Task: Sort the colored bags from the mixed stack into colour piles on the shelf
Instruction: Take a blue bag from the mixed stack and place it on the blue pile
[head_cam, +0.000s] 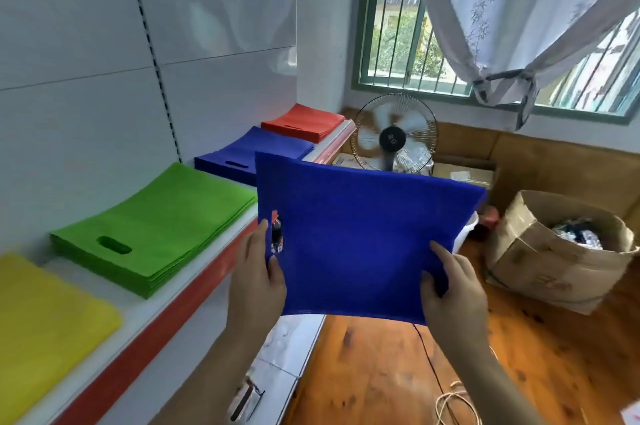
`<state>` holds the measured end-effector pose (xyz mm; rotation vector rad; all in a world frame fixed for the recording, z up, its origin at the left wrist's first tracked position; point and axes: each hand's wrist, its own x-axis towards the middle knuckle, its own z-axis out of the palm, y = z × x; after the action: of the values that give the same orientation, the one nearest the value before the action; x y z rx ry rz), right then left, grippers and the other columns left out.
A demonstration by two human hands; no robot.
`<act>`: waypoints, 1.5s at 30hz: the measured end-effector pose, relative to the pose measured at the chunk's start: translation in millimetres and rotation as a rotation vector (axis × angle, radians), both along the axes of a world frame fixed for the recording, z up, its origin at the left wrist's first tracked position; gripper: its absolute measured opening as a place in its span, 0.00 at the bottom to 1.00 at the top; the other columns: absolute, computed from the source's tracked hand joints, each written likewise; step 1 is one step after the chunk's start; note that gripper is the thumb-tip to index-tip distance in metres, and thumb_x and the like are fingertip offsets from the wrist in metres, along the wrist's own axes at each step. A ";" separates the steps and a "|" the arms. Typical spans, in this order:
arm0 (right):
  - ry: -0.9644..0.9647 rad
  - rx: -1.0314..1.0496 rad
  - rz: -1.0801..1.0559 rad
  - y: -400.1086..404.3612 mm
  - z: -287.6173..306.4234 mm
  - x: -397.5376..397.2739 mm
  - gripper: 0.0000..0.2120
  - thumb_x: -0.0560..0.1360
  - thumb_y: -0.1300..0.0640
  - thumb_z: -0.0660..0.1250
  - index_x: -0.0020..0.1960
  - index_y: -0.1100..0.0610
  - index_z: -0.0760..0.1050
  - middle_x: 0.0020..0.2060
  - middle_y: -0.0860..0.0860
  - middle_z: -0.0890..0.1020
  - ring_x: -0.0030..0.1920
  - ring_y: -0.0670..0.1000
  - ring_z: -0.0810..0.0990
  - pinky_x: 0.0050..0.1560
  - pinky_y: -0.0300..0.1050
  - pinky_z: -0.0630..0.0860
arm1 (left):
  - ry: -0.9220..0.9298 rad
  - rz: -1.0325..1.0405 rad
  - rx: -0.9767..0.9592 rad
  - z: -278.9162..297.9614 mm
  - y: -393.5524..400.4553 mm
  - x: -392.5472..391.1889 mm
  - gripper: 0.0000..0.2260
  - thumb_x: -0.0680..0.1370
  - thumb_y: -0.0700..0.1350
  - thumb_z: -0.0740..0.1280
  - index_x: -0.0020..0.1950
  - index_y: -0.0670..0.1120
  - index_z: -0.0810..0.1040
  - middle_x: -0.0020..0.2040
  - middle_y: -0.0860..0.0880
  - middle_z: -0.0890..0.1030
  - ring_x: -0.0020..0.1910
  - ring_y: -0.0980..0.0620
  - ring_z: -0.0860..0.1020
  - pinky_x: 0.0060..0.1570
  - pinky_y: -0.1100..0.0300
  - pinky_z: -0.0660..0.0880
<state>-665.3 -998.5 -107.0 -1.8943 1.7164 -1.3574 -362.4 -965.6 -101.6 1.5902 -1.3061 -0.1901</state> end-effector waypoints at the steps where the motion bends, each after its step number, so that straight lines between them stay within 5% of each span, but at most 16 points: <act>1: -0.002 -0.006 0.000 -12.7 0.4 -2.0 0.23 0.81 0.64 0.68 0.75 0.54 0.73 0.63 0.45 0.77 0.58 0.48 0.77 0.56 0.54 0.82 | 0.007 -0.007 -0.010 1.2 -11.9 -1.0 0.26 0.84 0.35 0.63 0.81 0.50 0.65 0.67 0.58 0.69 0.58 0.74 0.69 0.49 0.82 0.68; 6: -0.016 -0.010 0.027 -107.4 -8.8 -14.0 0.24 0.79 0.66 0.68 0.74 0.56 0.74 0.61 0.48 0.78 0.57 0.53 0.79 0.54 0.57 0.81 | 0.032 -0.022 -0.032 -0.4 -97.7 -13.1 0.28 0.83 0.34 0.61 0.82 0.52 0.64 0.63 0.58 0.74 0.62 0.62 0.74 0.51 0.76 0.71; 11: -0.056 0.003 0.110 -216.0 -12.4 -20.6 0.26 0.80 0.64 0.67 0.77 0.53 0.71 0.59 0.47 0.77 0.54 0.47 0.75 0.55 0.55 0.79 | 0.049 0.085 -0.020 -6.8 -178.7 -28.7 0.29 0.83 0.35 0.63 0.83 0.51 0.63 0.62 0.65 0.71 0.61 0.73 0.70 0.54 0.78 0.68; 17: -0.001 -0.058 0.270 -334.4 2.1 -12.1 0.26 0.81 0.64 0.68 0.78 0.56 0.70 0.57 0.48 0.76 0.54 0.48 0.75 0.55 0.52 0.76 | 0.018 0.280 -0.001 -6.2 -249.5 -29.9 0.27 0.84 0.38 0.63 0.82 0.51 0.65 0.71 0.55 0.72 0.66 0.60 0.71 0.64 0.60 0.69; 25: 0.042 -0.010 0.495 -445.1 -2.7 74.0 0.25 0.82 0.60 0.66 0.79 0.55 0.69 0.64 0.50 0.76 0.61 0.51 0.75 0.61 0.48 0.71 | 0.023 0.545 -0.001 -6.0 -294.8 16.1 0.26 0.84 0.38 0.64 0.81 0.51 0.66 0.71 0.56 0.71 0.62 0.65 0.69 0.62 0.61 0.70; 31: 0.128 -0.071 0.618 -509.7 9.0 150.7 0.26 0.81 0.59 0.67 0.78 0.51 0.71 0.62 0.48 0.77 0.57 0.50 0.74 0.57 0.46 0.70 | -0.007 0.738 -0.064 -4.9 -323.6 63.6 0.15 0.81 0.37 0.67 0.68 0.46 0.75 0.65 0.49 0.77 0.59 0.57 0.74 0.59 0.59 0.73; 35: 0.154 -0.084 0.702 -545.7 16.9 198.3 0.25 0.81 0.59 0.65 0.77 0.50 0.71 0.60 0.45 0.76 0.51 0.42 0.70 0.53 0.44 0.69 | -0.051 0.812 0.051 2.4 -337.1 86.5 0.16 0.82 0.38 0.67 0.71 0.42 0.76 0.65 0.47 0.77 0.62 0.50 0.77 0.60 0.63 0.71; 40: 0.172 -0.046 0.829 -575.0 15.6 246.5 0.23 0.81 0.60 0.64 0.76 0.52 0.73 0.61 0.48 0.77 0.51 0.48 0.74 0.53 0.46 0.71 | -0.127 0.877 0.259 1.1 -346.8 104.7 0.20 0.83 0.44 0.66 0.74 0.40 0.74 0.67 0.45 0.77 0.65 0.45 0.77 0.66 0.48 0.75; 45: 0.257 0.017 0.942 -608.5 7.6 287.7 0.23 0.82 0.61 0.63 0.76 0.55 0.73 0.63 0.51 0.78 0.58 0.55 0.78 0.59 0.52 0.76 | -0.242 1.002 0.519 -8.3 -363.2 113.5 0.22 0.83 0.51 0.64 0.73 0.40 0.74 0.65 0.44 0.78 0.64 0.42 0.76 0.66 0.46 0.73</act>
<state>-377.6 -1606.9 -99.4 -2.4380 0.6651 -0.7349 -248.9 -1328.8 -109.9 2.5853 -0.4949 0.3244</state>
